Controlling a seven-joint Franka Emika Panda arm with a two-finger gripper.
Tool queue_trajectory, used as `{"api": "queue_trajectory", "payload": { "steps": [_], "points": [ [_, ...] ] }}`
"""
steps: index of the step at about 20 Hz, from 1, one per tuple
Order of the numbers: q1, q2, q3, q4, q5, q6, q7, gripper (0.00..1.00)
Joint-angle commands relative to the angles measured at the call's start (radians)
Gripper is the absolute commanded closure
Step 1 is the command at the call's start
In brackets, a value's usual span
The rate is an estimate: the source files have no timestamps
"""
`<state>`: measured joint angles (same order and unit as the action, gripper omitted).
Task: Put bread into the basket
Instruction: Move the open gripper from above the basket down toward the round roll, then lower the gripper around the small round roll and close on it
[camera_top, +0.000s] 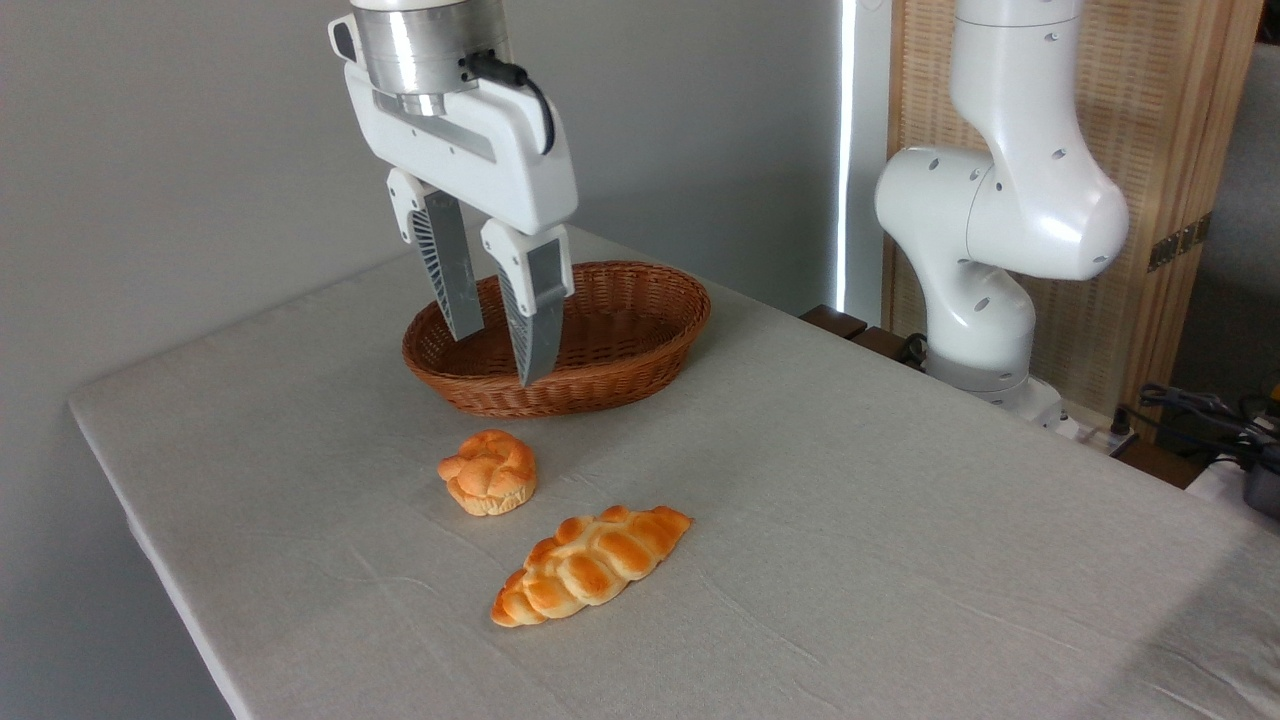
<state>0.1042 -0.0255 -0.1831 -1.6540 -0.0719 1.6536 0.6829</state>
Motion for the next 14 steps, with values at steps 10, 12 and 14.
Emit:
{"api": "queue_trajectory", "payload": {
  "steps": [10, 12, 14],
  "points": [
    [-0.202, -0.022, 0.027, -0.355, -0.014, 0.409, 0.006, 0.00],
    [-0.213, -0.021, 0.027, -0.392, -0.014, 0.455, 0.006, 0.00],
    [-0.215, -0.007, 0.025, -0.415, -0.014, 0.482, 0.007, 0.00]
  ]
}}
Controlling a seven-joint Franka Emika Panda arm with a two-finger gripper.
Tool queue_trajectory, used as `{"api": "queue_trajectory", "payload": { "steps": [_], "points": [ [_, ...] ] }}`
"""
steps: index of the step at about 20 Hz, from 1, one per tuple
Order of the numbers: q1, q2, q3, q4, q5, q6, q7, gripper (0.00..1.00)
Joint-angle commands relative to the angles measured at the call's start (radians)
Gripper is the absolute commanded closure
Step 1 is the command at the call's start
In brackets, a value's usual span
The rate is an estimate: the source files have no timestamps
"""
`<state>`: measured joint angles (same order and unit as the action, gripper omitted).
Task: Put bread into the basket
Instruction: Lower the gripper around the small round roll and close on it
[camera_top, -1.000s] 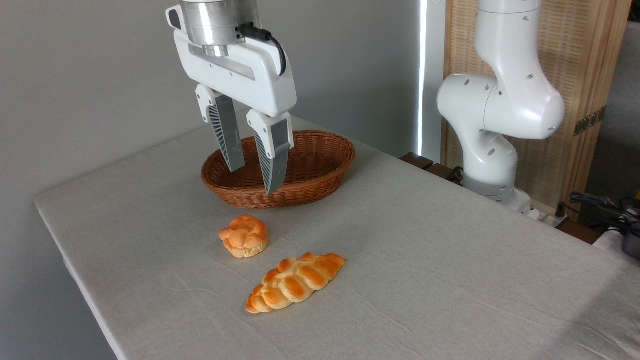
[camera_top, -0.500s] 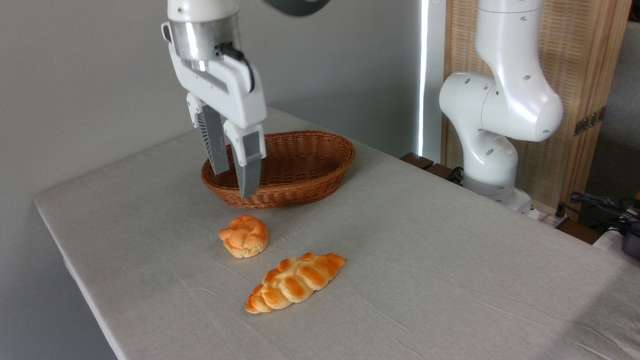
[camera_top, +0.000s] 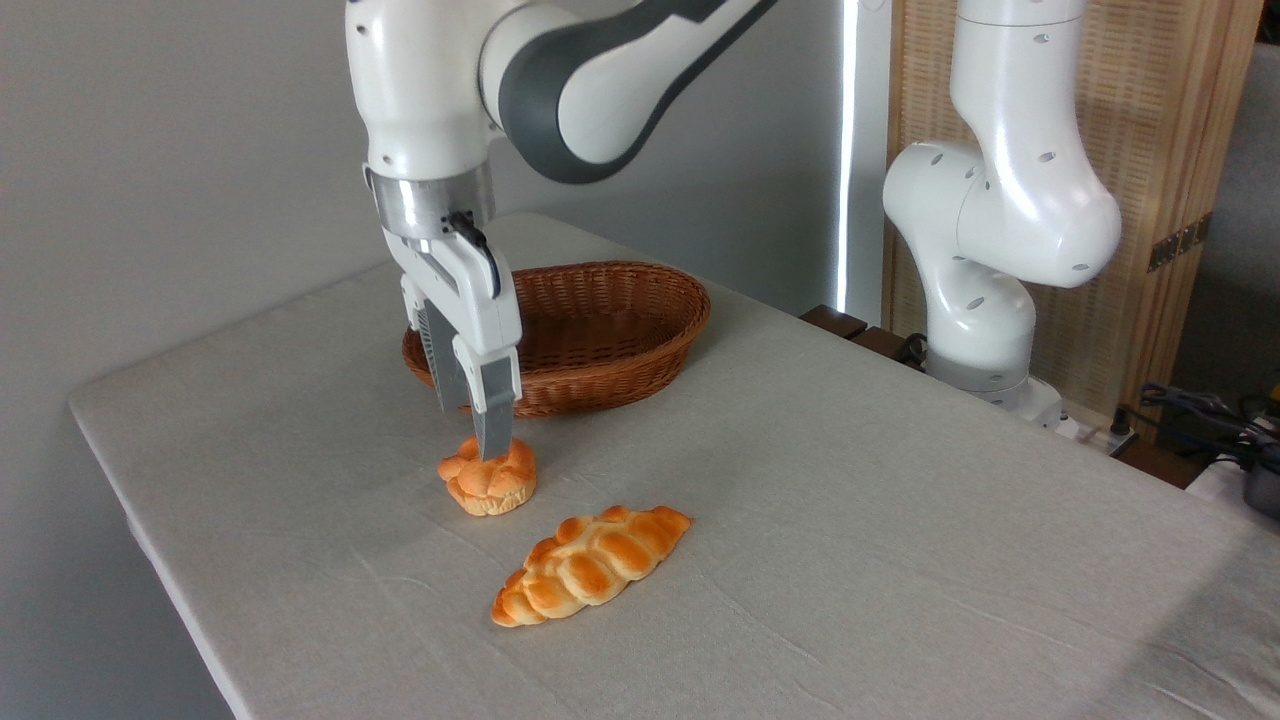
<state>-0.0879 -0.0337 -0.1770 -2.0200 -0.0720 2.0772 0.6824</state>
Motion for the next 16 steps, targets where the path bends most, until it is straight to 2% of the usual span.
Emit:
{"api": "queue_trajectory", "payload": {
  "steps": [1, 7, 8, 9, 16],
  "points": [
    [-0.026, 0.015, 0.013, -0.055, -0.014, 0.079, 0.008, 0.00],
    [-0.038, 0.078, 0.011, -0.077, -0.020, 0.132, 0.008, 0.01],
    [-0.038, 0.080, 0.011, -0.078, -0.020, 0.133, 0.008, 0.27],
    [-0.036, 0.080, 0.011, -0.077, -0.022, 0.133, 0.011, 0.45],
    [-0.038, 0.087, 0.011, -0.072, -0.023, 0.130, 0.011, 0.46]
  ]
}}
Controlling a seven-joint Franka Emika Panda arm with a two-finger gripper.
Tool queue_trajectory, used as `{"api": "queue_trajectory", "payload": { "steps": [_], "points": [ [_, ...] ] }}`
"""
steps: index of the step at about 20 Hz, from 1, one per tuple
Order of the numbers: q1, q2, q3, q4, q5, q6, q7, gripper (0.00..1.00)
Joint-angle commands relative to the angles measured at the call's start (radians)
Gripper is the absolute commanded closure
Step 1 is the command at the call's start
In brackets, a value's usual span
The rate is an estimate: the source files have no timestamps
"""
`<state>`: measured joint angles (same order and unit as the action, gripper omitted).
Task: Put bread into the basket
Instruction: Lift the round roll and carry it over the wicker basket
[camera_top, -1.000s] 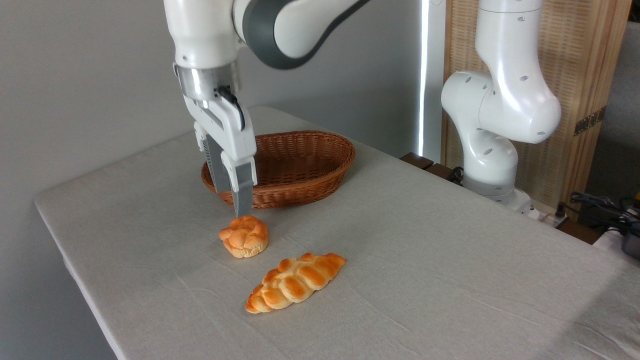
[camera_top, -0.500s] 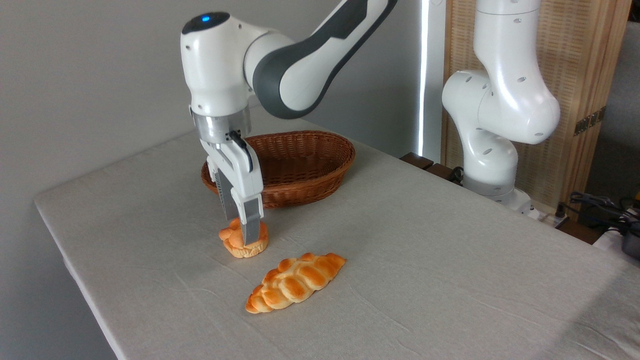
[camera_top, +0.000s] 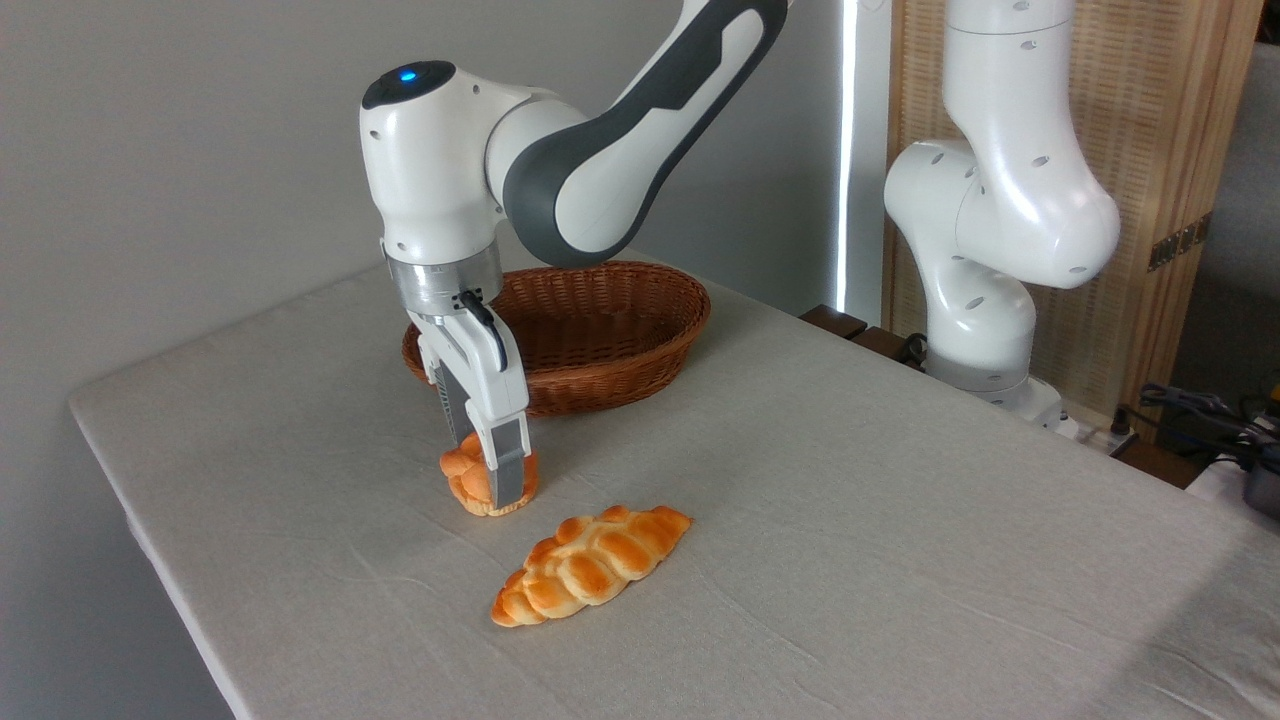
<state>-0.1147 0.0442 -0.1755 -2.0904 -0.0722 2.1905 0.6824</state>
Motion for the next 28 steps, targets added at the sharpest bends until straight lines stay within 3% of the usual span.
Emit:
{"api": "queue_trajectory", "payload": {
  "steps": [1, 6, 9, 16, 18, 23, 25, 28],
  "points": [
    [-0.010, 0.008, 0.010, 0.000, -0.023, 0.012, 0.012, 0.46],
    [-0.010, 0.008, 0.016, 0.023, -0.026, -0.003, 0.014, 0.50],
    [-0.006, 0.005, 0.021, 0.058, -0.055, -0.024, 0.009, 0.50],
    [-0.005, -0.007, 0.021, 0.289, -0.107, -0.331, -0.055, 0.49],
    [-0.013, -0.035, 0.007, 0.296, -0.156, -0.370, -0.089, 0.49],
    [-0.218, -0.043, -0.004, 0.224, -0.153, -0.361, -0.170, 0.43],
    [-0.265, -0.029, -0.004, 0.198, -0.152, -0.354, -0.172, 0.30],
    [-0.281, 0.035, -0.004, 0.196, -0.149, -0.296, -0.175, 0.06]
  ]
}}
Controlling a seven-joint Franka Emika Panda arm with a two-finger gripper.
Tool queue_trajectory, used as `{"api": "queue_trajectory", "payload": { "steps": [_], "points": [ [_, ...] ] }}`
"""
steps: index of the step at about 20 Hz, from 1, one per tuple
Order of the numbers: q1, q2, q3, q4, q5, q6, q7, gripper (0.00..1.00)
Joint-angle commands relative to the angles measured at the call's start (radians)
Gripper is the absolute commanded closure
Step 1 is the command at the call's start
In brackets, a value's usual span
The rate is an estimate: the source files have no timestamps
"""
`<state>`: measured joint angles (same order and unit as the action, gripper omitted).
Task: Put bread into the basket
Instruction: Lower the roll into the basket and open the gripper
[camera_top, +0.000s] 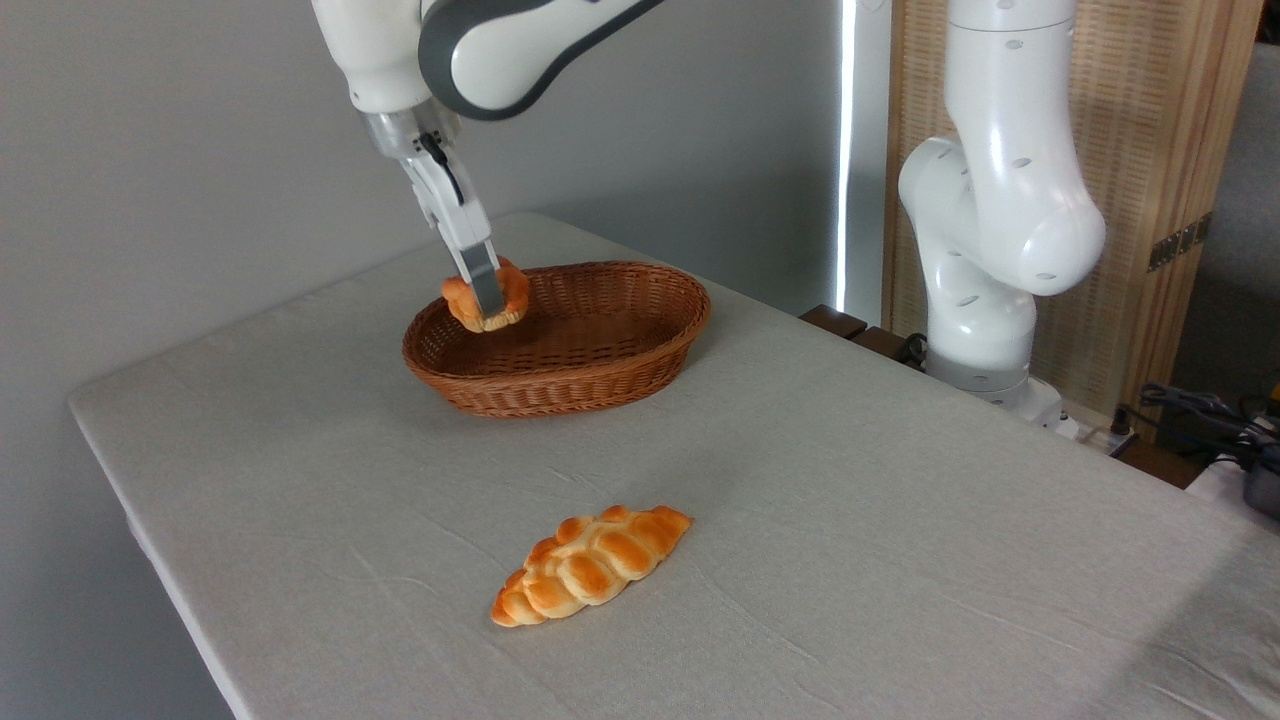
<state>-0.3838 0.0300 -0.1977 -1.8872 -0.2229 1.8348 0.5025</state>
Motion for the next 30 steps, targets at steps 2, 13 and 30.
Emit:
{"api": "queue_trajectory", "payload": {
  "steps": [2, 13, 30],
  "points": [
    [-0.013, 0.077, 0.018, -0.007, 0.023, 0.102, -0.004, 0.00],
    [-0.026, 0.088, 0.014, -0.006, 0.073, 0.093, -0.025, 0.00],
    [0.243, -0.012, 0.164, 0.341, 0.155, -0.276, 0.146, 0.00]
  ]
}}
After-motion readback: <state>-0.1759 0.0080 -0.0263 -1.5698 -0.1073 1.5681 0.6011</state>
